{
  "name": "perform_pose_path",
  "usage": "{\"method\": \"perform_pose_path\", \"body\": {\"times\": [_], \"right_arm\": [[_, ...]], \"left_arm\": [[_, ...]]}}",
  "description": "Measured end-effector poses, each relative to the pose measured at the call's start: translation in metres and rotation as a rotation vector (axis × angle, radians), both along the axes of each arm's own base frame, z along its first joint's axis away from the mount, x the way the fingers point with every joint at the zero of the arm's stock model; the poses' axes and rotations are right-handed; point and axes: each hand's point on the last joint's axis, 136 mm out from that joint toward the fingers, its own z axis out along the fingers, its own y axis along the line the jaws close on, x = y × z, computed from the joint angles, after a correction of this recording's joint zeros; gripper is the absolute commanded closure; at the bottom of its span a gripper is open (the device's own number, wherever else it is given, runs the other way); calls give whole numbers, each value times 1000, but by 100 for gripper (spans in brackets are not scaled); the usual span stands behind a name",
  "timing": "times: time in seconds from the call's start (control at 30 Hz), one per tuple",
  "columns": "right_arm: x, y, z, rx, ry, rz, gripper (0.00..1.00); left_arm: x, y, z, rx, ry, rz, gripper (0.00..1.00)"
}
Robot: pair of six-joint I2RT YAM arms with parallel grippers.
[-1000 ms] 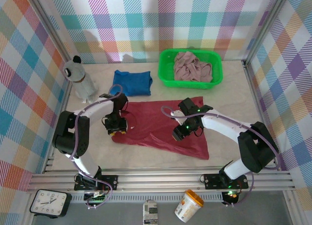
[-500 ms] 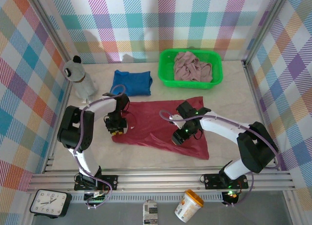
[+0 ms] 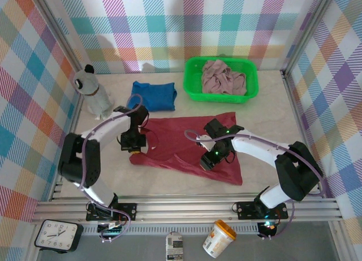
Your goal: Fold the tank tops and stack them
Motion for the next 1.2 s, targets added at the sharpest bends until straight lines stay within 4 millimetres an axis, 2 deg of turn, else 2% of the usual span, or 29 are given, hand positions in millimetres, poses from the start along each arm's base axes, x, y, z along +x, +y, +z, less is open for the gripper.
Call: {"method": "perform_pose_path", "body": {"times": [0.07,0.17,0.27,0.4,0.57,0.83,1.0,1.2], "right_arm": [[-5,2,1,-8,8,20,39],[-9,4,4,-20,2,55,39],[-11,5,6,-38,-9,78,39],[-11,0,5,-64,-17,88,39],[-12,-6,5,-95,-25,104,40],[-16,-16,10,-144,-52,148,40],[-15,-19,20,-140,-104,192,40],[-30,-23,9,-168,-93,293,41]], "left_arm": [[-9,-7,9,-21,-32,-23,100],[-29,-9,5,-32,-18,-28,100],[-55,0,-9,1,51,9,100],[-71,13,-12,51,78,67,100],[-73,23,-6,74,46,128,100],[-69,35,-24,126,92,172,100],[-54,60,-25,155,45,270,100],[-45,90,-26,192,27,348,96]]}}
